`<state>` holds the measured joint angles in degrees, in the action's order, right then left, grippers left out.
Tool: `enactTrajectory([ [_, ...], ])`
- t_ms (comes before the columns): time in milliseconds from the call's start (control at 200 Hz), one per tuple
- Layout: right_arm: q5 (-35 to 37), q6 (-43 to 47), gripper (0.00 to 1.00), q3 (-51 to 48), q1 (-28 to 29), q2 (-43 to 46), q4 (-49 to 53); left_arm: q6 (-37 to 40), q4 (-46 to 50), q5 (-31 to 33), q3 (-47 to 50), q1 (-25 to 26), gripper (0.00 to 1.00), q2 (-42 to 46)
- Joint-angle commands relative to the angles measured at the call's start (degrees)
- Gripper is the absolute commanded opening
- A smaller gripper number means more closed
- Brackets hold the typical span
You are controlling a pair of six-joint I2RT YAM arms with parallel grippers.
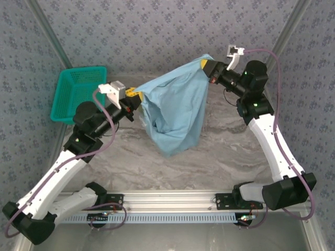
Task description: Fold the inside-out t-shirt
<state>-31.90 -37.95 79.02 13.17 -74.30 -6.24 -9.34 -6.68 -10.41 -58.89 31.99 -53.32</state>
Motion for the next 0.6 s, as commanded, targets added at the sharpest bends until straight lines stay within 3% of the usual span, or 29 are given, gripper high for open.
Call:
enactTrajectory([
  [0,-1.6,-7.0,0.0,1.9,-0.3,-3.1,-12.3,-3.6,3.7,8.9,-5.6,-5.3,0.0,0.1],
  [100,-0.5,-9.3,0.0,4.0,1.6,-5.6,-18.6,-7.4,3.2,10.2,-9.5,-8.4,0.0,-0.2],
  [255,-5.7,-4.2,0.0,13.4,6.0,-9.2,-15.3,-6.7,6.1,5.5,-17.3,-8.4,0.0,-4.3],
  [430,0.5,-4.3,0.0,10.5,4.7,-5.7,-22.2,-2.5,0.0,18.5,-17.6,-9.0,0.0,3.2],
  [595,1.9,1.4,0.0,17.2,7.6,-8.3,-9.3,1.7,8.7,17.4,-26.6,-9.2,0.0,0.5],
])
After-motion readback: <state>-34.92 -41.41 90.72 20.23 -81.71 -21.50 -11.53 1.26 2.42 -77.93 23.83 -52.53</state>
